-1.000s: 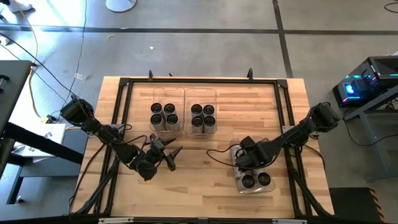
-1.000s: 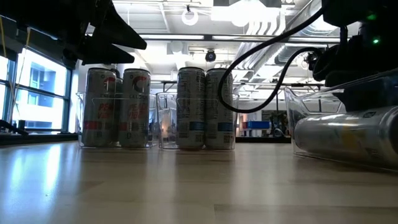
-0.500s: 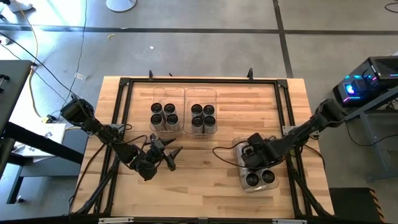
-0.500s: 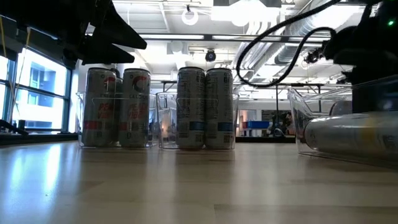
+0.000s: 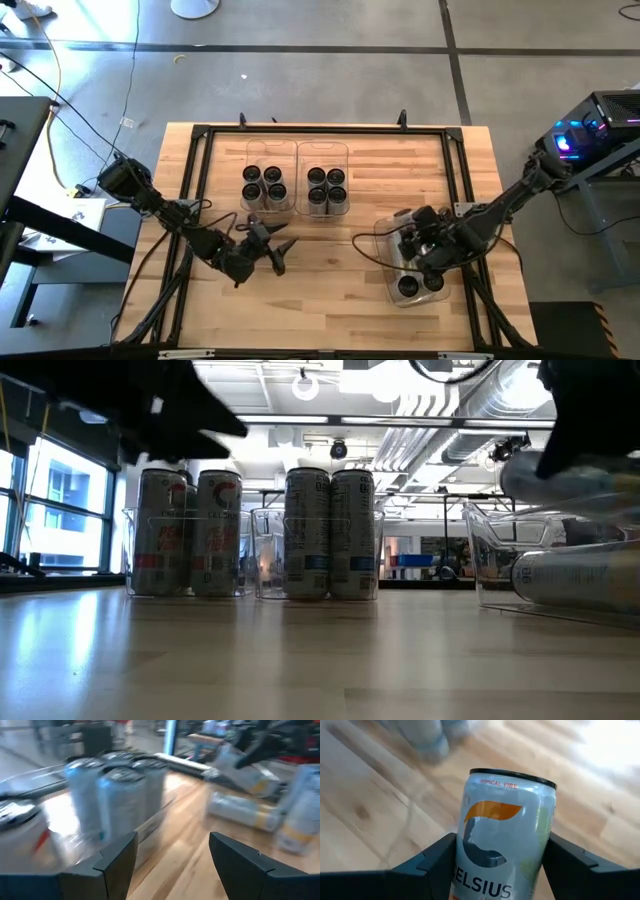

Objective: Sort soda cans
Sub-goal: Remove the white-yellow soda can from the right transparent bin

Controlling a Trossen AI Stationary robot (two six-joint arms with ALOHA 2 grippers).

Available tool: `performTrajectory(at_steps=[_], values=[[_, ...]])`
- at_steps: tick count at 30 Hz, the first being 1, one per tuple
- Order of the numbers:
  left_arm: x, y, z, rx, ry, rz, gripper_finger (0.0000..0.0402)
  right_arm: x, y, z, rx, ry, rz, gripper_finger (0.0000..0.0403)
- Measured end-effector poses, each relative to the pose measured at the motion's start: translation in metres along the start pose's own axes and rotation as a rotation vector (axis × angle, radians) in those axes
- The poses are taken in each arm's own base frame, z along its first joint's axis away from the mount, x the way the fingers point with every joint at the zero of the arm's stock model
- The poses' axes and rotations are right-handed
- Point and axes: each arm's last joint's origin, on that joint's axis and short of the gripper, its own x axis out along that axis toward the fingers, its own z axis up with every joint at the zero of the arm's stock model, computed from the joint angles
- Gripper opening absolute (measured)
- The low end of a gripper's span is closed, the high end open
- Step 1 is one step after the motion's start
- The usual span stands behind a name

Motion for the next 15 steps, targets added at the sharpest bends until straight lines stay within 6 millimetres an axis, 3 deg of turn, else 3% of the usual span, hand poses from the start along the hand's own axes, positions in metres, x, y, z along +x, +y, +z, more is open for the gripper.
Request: performTrajectory(at_steps=[9,15], values=[[0.032,-0.024,0.008,0.13,-0.264,-0.189,0.0241,-0.025,0.006,0.009,-0.127,-0.303,0.186,0.0234],[0.043,-0.048,0.021,0.19,-0.407,-0.161,0.0241,-0.042,0.046,0.025,-0.277,-0.559,0.337,0.0234]])
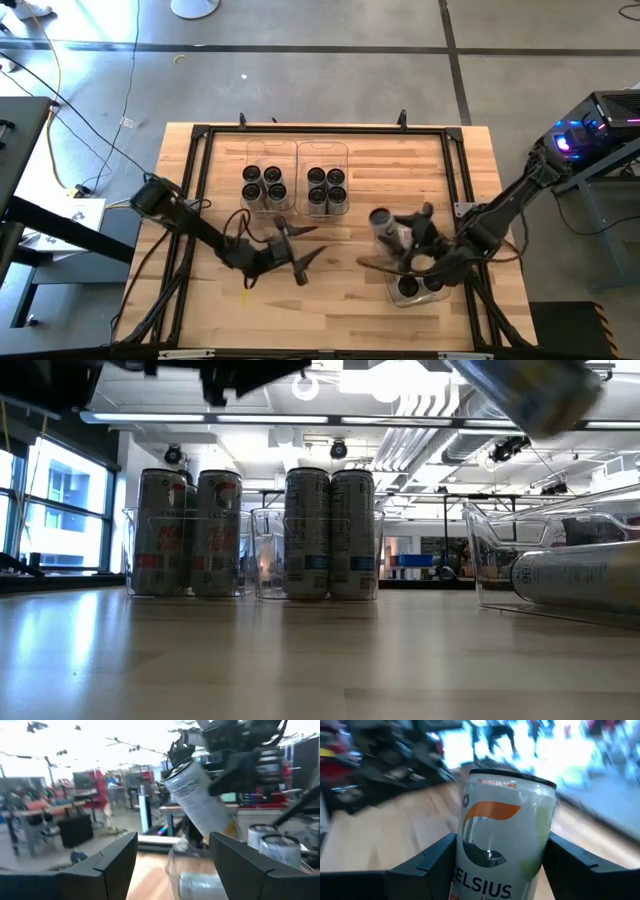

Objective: Sort soda cans
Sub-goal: Remove the white-yellow soda can from the right transparent bin

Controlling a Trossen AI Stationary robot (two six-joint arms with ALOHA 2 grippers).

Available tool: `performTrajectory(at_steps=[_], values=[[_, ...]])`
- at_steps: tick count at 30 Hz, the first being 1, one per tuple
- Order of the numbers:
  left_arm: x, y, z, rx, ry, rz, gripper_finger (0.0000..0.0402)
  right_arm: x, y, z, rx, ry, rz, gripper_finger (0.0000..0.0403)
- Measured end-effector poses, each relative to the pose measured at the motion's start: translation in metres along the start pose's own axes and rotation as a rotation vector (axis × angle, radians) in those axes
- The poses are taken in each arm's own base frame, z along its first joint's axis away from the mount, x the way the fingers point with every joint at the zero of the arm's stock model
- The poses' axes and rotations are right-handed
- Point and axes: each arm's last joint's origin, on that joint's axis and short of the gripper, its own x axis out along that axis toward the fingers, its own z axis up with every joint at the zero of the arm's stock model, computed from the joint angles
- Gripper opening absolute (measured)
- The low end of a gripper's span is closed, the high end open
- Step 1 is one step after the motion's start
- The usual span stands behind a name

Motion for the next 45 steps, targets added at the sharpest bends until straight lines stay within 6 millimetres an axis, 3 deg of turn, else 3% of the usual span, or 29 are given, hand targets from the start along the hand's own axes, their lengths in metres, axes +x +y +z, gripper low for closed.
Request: performTrajectory(at_steps=[5,9,14,17,20,23,27,31,39,45], values=[[0.012,-0.013,0.017,0.078,0.001,-0.002,0.0241,0.021,0.034,0.011,-0.164,-0.128,0.125,0.0234],[0.006,-0.02,0.023,0.086,0.017,-0.063,0.0245,0.051,0.059,-0.003,-0.223,-0.174,0.197,0.0234],[-0.025,-0.032,0.034,0.153,0.096,-0.036,0.0261,0.086,0.088,-0.033,-0.239,-0.275,0.258,0.0234],[-0.051,-0.035,0.046,0.21,0.183,0.149,0.0264,0.104,0.096,-0.049,-0.227,-0.335,0.282,0.0234],[-0.078,-0.038,0.057,0.273,0.247,0.288,0.0264,0.124,0.098,-0.063,-0.174,-0.379,0.358,0.0234],[-0.097,-0.041,0.068,0.29,0.238,0.224,0.0264,0.145,0.094,-0.074,-0.093,-0.39,0.421,0.0234],[-0.11,-0.042,0.074,0.272,0.231,0.192,0.0264,0.169,0.091,-0.09,-0.136,-0.334,0.411,0.0234],[-0.113,-0.043,0.075,0.241,0.226,0.187,0.0264,0.172,0.089,-0.08,-0.105,-0.377,0.401,0.0234],[-0.12,-0.046,0.071,0.225,0.222,0.17,0.0264,0.164,0.093,-0.079,-0.176,-0.392,0.388,0.0234],[-0.128,-0.038,0.039,0.043,0.205,0.077,0.0278,0.165,0.091,-0.078,-0.241,-0.372,0.359,0.0234]])
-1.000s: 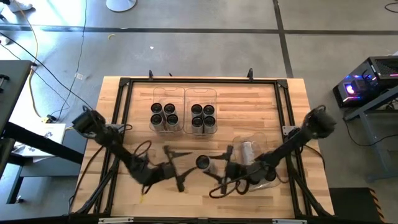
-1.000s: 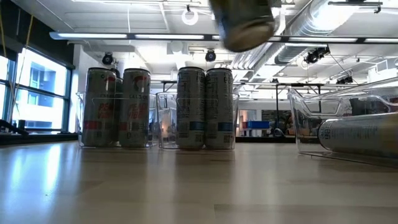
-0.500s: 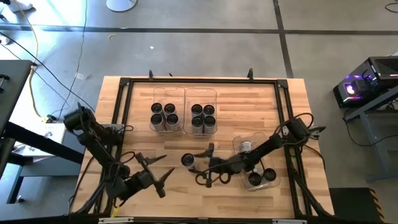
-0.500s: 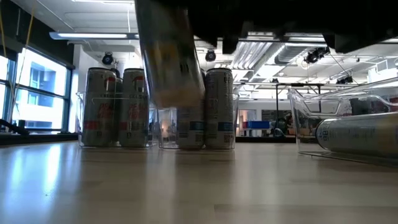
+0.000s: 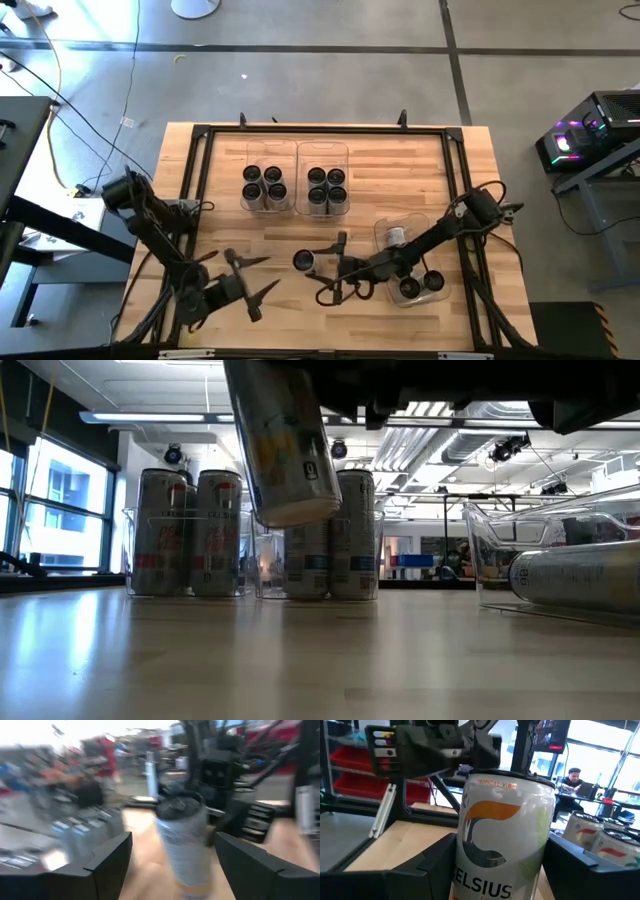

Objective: Sort soda cans
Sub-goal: Remove the white-yellow soda can from the right transparent bin

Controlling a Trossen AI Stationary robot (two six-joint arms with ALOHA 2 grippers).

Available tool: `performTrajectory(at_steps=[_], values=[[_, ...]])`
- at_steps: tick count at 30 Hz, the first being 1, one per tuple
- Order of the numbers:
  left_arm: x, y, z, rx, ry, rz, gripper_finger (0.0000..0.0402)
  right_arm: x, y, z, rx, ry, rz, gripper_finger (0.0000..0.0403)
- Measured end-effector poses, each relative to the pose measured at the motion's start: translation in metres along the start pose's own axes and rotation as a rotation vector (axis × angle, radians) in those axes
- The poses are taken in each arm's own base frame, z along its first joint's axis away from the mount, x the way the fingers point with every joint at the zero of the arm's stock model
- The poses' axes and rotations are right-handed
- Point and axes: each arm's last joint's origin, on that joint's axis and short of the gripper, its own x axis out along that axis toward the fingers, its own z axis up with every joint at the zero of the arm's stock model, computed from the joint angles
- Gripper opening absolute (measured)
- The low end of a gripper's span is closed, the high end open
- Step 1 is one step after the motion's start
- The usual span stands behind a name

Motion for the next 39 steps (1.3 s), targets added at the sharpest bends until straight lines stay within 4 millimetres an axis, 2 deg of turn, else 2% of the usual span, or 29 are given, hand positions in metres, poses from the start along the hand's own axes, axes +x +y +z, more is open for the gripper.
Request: performTrajectory(at_steps=[5,10,15,18,22,28,39], values=[[0.03,0.013,-0.027,-0.166,0.054,-0.166,0.0308,0.003,-0.004,-0.006,0.025,0.045,0.009,0.0234],[0.062,0.021,-0.028,-0.243,0.081,-0.202,0.0321,0.004,-0.006,-0.006,0.028,0.047,0.007,0.0234],[0.079,0.026,-0.024,-0.289,0.076,-0.155,0.0322,0.004,-0.007,-0.007,0.026,0.056,-0.006,0.0234],[0.085,0.027,-0.021,-0.297,0.074,-0.162,0.0322,0.004,-0.007,-0.008,0.02,0.064,-0.016,0.0234],[0.092,0.025,-0.018,-0.303,0.088,-0.258,0.0314,0.004,-0.007,-0.008,0.018,0.068,-0.014,0.0234],[0.098,0.026,-0.017,-0.294,0.094,-0.291,0.0243,0.003,-0.006,-0.008,0.018,0.069,-0.015,0.025],[0.089,0.023,-0.018,-0.249,0.11,-0.299,0.0243,0.005,-0.011,-0.008,-0.046,0.115,-0.027,0.0279]])
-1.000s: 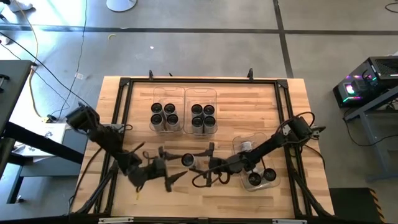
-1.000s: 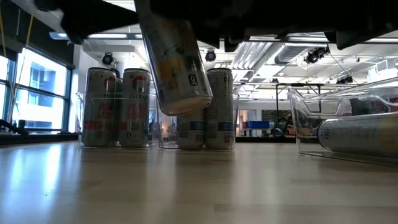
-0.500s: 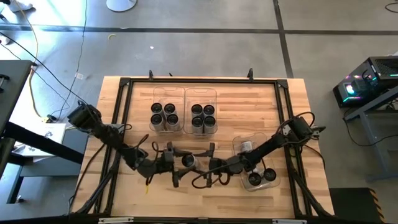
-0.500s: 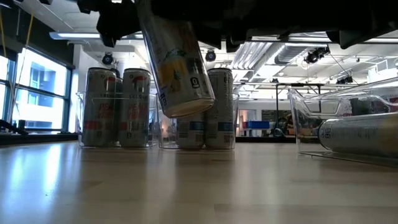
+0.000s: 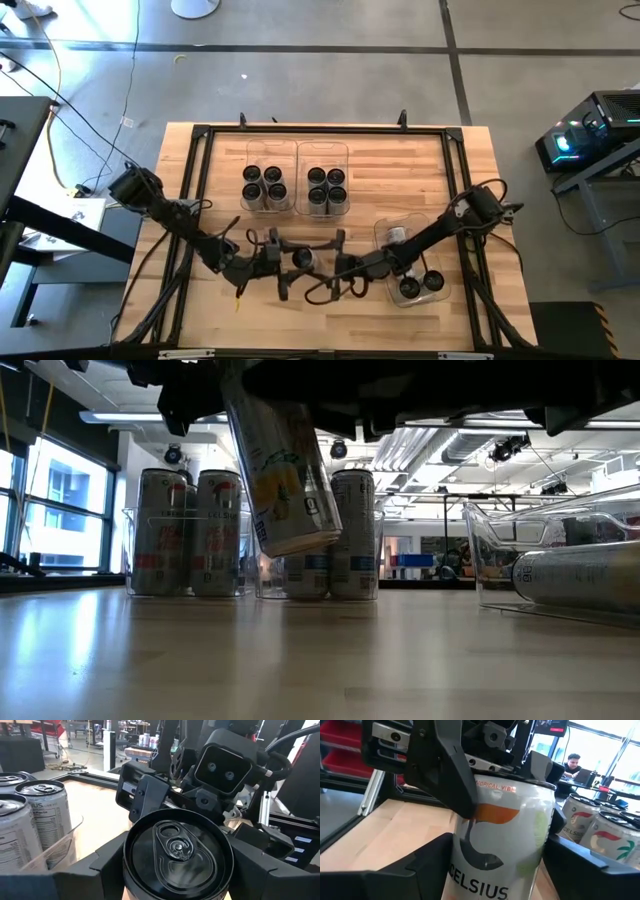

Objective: Sort soda cans
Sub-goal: Remove the white-yellow soda can from the right transparent bin

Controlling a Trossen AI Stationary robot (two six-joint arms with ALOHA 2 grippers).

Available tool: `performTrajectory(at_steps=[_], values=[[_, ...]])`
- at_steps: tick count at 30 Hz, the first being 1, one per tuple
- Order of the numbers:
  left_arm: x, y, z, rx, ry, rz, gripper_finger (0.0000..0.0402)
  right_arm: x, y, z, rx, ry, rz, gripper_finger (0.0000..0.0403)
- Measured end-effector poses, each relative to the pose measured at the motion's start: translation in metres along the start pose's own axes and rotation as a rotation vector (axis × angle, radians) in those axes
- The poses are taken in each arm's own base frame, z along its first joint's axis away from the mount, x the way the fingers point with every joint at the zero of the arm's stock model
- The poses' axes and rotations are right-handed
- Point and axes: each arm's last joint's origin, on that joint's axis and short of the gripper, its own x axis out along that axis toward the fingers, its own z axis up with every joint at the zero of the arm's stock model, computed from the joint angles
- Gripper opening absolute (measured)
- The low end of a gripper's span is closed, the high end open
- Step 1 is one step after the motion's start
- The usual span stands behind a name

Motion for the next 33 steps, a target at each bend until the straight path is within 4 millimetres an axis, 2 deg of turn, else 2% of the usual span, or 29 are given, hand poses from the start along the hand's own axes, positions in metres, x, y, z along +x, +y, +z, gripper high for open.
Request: performTrajectory(at_steps=[3,9,14,17,20,26,30,33], values=[[-0.002,0.001,0.003,0.0,0.003,0.006,0.0243,0.001,-0.006,0.004,0.024,0.028,0.012,0.0286],[-0.001,0.004,0.0,0.019,0.052,0.006,0.0243,0.004,-0.022,0.001,0.165,0.16,0.149,0.0309],[0.001,0.005,-0.003,0.028,0.145,0.047,0.0243,-0.004,-0.032,0.007,0.16,0.254,0.096,0.0311],[0.003,0.002,-0.002,0.042,0.218,0.053,0.0243,-0.013,-0.042,0.022,0.133,0.283,0.028,0.0312],[0.004,-0.002,0.003,0.064,0.268,0.065,0.0243,-0.028,-0.055,0.039,0.132,0.339,-0.044,0.0312],[0.011,-0.002,0.011,0.103,0.274,0.101,0.0243,-0.082,-0.075,0.081,0.212,0.425,-0.072,0.0312],[0.016,0.002,0.01,0.081,0.278,0.12,0.0243,-0.122,-0.094,0.097,0.426,0.501,-0.125,0.0312],[0.019,0.003,0.005,0.093,0.295,0.127,0.0267,-0.144,-0.107,0.101,0.635,0.57,-0.167,0.0312]])
